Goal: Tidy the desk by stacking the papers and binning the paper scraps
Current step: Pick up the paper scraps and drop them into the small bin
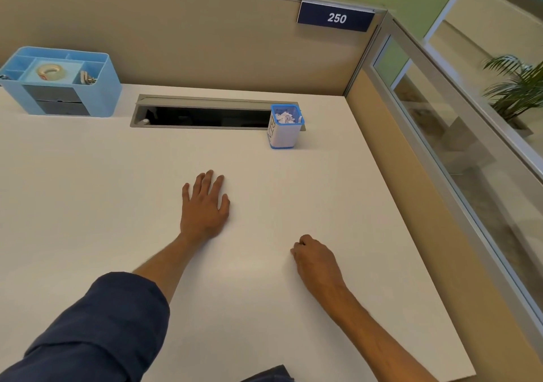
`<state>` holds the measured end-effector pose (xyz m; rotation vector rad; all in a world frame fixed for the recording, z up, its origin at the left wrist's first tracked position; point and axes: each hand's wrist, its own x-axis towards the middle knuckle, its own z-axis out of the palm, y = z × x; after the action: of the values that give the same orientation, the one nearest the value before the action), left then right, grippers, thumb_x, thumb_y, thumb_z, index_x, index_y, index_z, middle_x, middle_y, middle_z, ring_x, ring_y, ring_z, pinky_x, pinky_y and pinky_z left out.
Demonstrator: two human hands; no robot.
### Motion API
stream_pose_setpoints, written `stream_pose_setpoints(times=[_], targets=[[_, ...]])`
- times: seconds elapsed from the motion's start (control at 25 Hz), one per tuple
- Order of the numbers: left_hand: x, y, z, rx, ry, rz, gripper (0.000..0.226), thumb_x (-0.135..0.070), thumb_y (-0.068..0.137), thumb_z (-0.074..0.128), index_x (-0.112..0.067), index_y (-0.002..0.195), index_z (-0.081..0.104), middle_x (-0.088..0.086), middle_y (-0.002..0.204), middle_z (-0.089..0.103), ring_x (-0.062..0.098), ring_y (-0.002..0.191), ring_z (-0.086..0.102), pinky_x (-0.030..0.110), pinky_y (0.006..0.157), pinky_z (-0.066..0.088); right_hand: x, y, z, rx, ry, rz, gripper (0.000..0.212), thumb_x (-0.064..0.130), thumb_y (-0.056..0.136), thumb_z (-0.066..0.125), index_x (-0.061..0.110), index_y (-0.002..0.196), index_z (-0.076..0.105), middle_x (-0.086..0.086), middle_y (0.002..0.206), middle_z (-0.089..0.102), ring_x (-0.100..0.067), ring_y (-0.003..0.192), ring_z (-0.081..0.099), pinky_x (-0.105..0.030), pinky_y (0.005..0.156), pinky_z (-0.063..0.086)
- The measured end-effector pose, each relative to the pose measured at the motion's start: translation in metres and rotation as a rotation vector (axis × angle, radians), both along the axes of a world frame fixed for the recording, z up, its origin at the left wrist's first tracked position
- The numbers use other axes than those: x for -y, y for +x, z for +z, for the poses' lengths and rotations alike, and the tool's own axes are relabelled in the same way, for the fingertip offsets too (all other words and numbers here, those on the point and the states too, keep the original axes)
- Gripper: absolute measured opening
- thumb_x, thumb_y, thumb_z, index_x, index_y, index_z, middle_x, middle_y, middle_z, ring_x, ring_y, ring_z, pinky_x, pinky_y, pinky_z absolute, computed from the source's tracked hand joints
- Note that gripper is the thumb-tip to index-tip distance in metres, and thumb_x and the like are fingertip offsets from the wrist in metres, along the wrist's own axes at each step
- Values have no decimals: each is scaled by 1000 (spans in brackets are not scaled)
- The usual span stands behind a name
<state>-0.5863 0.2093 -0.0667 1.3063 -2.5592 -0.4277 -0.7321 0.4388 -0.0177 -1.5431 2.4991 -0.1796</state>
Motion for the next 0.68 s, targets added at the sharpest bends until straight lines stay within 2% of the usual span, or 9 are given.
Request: stream_pose_setpoints(times=[0.08, 0.16, 0.24, 0.32, 0.4, 0.48, 0.6, 0.68], targets=[[0, 0, 0, -1, 5, 2, 62, -45, 93, 19, -23, 151, 29, 2, 162, 20, 19, 150, 11, 48, 121, 3, 5, -2, -2, 32, 63, -14, 13, -2, 88, 52, 5, 77, 54, -7, 83, 53, -19, 67, 47, -30, 58, 35], [0, 1, 0, -3, 10, 0, 63, -45, 93, 19, -23, 151, 29, 2, 162, 20, 19, 150, 11, 48, 121, 3, 10, -3, 0, -30, 93, -3, 17, -3, 88, 50, 3, 75, 59, -5, 76, 47, -21, 65, 47, -31, 57, 35], [-1, 1, 0, -4, 6, -1, 63, -45, 93, 18, -23, 151, 30, 2, 162, 20, 19, 150, 11, 48, 121, 3, 13, 0, 3, -55, 23, 16, 26, -5, 81, 56, 9, 61, 49, -1, 66, 40, -20, 56, 40, -29, 53, 30], [-1, 1, 0, -3, 6, 0, 63, -45, 93, 18, -23, 151, 29, 2, 162, 19, 19, 150, 11, 47, 121, 3, 16, 1, 3, -17, -17, 21, 29, -3, 81, 57, 10, 57, 44, -1, 60, 42, -18, 53, 40, -29, 52, 29], [0, 1, 1, 0, 2, -1, 64, -45, 93, 17, -22, 151, 29, 2, 162, 20, 19, 150, 11, 47, 121, 3, 23, -4, 6, 235, -45, -77, 23, 4, 85, 55, 7, 63, 62, 1, 62, 58, -14, 56, 53, -26, 54, 39], [-1, 1, 2, -1, -4, -4, 65, -46, 92, 16, -22, 151, 30, 2, 162, 20, 20, 149, 12, 47, 121, 4, 38, -15, 20, 574, -206, -266, 14, 5, 79, 66, 10, 71, 76, 3, 69, 72, -7, 63, 65, -17, 60, 50], [-1, 0, 2, 1, -2, 0, 64, -46, 93, 17, -23, 151, 29, 2, 162, 20, 19, 149, 11, 47, 121, 3, 73, -46, 42, 887, -509, -448, 8, -3, 73, 74, 4, 77, 76, -7, 74, 75, -9, 66, 70, -19, 68, 54], [-1, -1, 2, 4, -5, 2, 64, -46, 93, 17, -23, 151, 29, 1, 162, 20, 19, 149, 12, 47, 120, 4, 102, -72, 62, 949, -623, -512, 9, -1, 73, 78, 0, 80, 73, -13, 77, 74, -15, 66, 70, -21, 67, 56]])
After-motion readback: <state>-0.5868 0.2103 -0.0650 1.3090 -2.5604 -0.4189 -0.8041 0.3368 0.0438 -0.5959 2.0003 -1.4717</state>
